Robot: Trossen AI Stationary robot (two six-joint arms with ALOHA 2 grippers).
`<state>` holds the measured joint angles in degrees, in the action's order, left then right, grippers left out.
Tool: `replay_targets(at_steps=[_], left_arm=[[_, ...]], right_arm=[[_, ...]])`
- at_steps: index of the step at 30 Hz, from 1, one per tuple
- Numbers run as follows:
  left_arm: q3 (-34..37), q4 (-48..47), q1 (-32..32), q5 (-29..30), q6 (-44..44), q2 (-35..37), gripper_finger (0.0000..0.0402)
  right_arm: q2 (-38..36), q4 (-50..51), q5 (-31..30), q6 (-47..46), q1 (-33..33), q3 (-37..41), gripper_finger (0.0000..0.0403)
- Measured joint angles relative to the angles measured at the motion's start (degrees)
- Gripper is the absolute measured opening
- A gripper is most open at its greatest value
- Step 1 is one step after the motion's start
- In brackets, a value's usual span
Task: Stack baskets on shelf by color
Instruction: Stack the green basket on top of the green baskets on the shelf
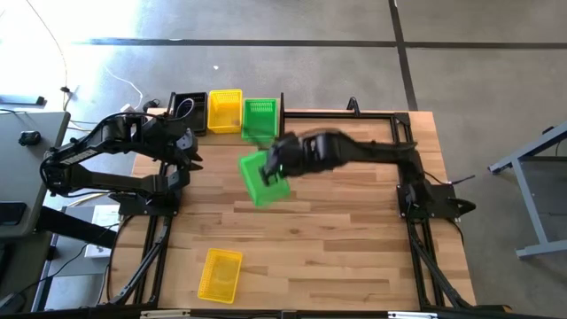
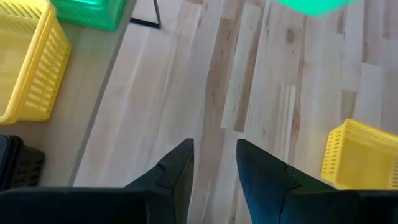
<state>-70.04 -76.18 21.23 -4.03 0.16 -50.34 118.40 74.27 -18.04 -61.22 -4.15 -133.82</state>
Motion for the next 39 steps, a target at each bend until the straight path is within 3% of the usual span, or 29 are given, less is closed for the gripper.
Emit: replay_targets(at_steps=[14,26,39], left_arm=[[0.00,-0.10,-0.02,3.46,-1.07,-0.03,0.0110],[0.00,-0.12,0.00,3.45,-1.22,-0.03,0.0110],[0.00,-0.27,0.00,3.43,-3.06,-0.03,0.0110]], right_arm=[[-1.02,-6.56,0.29,7.47,16.17,0.37,0.0000],[-1.00,-20.41,5.20,5.02,23.03,0.37,0.0000],[1.74,-18.97,20.20,1.07,28.50,0.63,0.0000]])
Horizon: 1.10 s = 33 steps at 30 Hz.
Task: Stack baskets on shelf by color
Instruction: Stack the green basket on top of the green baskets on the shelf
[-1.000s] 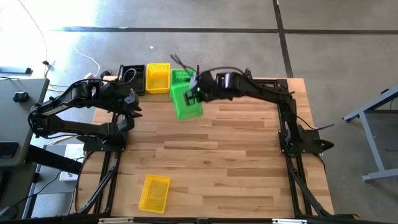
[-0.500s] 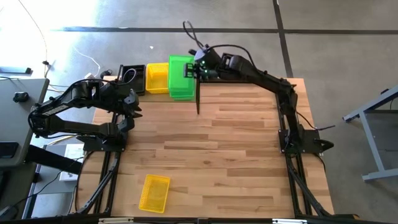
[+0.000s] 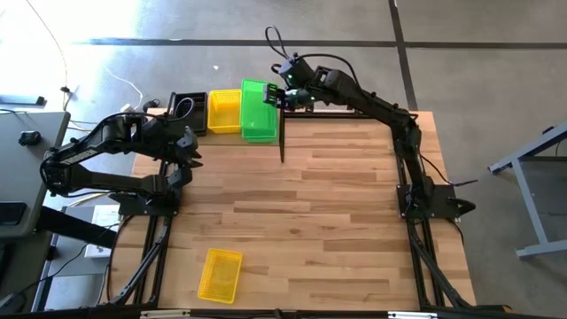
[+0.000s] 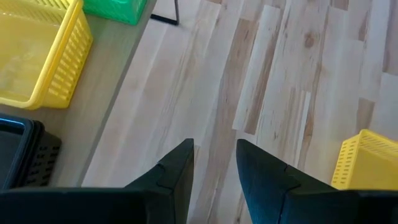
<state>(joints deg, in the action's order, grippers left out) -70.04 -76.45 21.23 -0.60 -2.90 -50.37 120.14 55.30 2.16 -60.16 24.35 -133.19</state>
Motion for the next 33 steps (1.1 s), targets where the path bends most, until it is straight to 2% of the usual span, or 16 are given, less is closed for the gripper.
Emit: replay_targets(at_steps=[5,33], left_arm=[[0.00,-0.02,-0.02,0.00,-0.59,0.00,0.0110],[0.00,0.00,-0.01,0.00,-1.44,0.00,0.0110]], right_arm=[[0.00,3.01,2.92,0.00,1.50,0.00,0.0000],[1.92,4.68,2.35,2.43,1.27,0.00,0.0000]])
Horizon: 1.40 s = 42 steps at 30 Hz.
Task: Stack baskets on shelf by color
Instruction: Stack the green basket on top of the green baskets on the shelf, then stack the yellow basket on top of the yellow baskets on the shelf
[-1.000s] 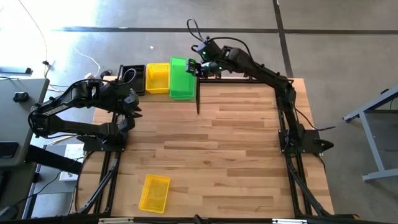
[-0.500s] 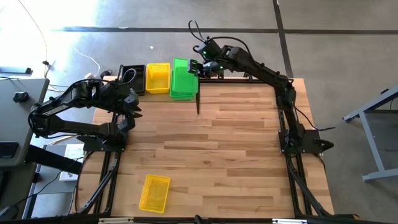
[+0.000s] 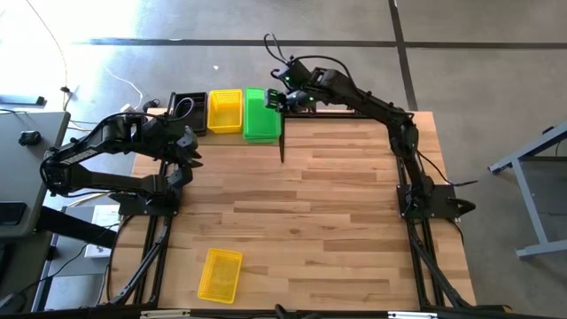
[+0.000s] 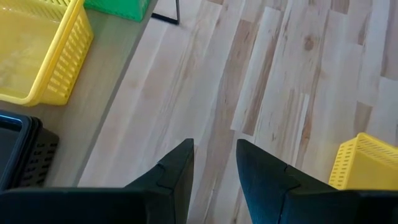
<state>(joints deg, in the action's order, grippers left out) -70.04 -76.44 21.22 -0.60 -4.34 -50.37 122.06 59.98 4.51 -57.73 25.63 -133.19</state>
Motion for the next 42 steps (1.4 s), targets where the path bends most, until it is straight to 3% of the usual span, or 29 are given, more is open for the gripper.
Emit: replay_targets(at_steps=[5,18,26,33,42], left_arm=[[0.00,0.02,0.01,0.00,0.00,0.00,0.0110],[0.00,0.02,-0.01,0.02,0.00,0.00,0.0110],[0.00,0.02,0.01,2.01,0.00,0.00,0.0110],[0.00,-0.84,-0.33,1.22,-2.12,0.02,0.0110],[-0.02,-2.30,-10.14,-3.02,-11.98,0.04,0.0110]], right_arm=[[0.00,-1.65,-1.31,1.26,-0.02,0.00,0.0014],[0.00,-2.52,-2.82,4.10,-0.02,0.00,0.0098],[-0.07,-9.12,-2.38,10.23,0.15,0.00,0.0103],[-1.61,-8.02,2.85,21.98,-1.50,0.00,0.0103],[-4.67,-6.20,-2.54,25.75,-8.39,-0.02,0.0103]])
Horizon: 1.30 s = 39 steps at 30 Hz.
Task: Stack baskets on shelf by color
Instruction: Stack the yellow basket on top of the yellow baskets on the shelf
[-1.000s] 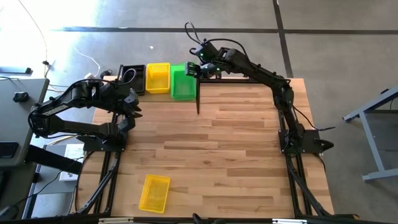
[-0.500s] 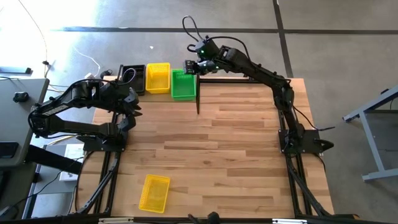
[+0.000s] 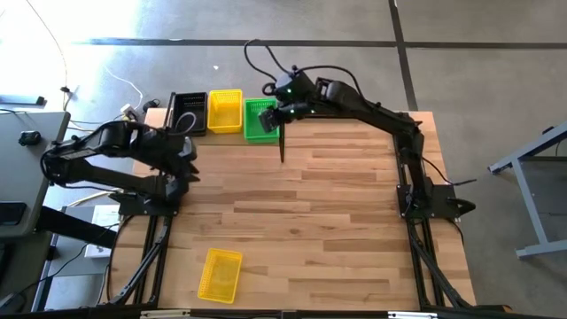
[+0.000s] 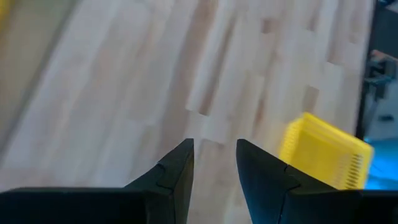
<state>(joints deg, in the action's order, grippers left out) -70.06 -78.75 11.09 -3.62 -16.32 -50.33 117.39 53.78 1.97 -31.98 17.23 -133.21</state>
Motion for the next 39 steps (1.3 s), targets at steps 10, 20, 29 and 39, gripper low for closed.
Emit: replay_targets(at_steps=[10,20,29,39], left_arm=[[-0.02,3.14,-17.93,0.24,-10.54,-2.29,0.0110],[-0.02,9.98,-35.42,1.07,-16.58,-10.72,0.0110],[-0.02,13.31,-46.68,1.53,-26.77,-18.13,0.0110],[-0.02,24.08,-54.43,2.06,-32.58,-26.36,0.0130]], right_arm=[[-1.76,0.49,-2.89,-3.55,-6.22,-0.02,0.0103],[-1.76,0.87,-5.41,-4.20,-9.38,-0.02,0.0103],[-1.76,1.64,-4.71,-2.41,-9.90,-0.02,0.0103],[-2.60,5.09,-2.07,0.41,-9.40,-0.02,0.0103]])
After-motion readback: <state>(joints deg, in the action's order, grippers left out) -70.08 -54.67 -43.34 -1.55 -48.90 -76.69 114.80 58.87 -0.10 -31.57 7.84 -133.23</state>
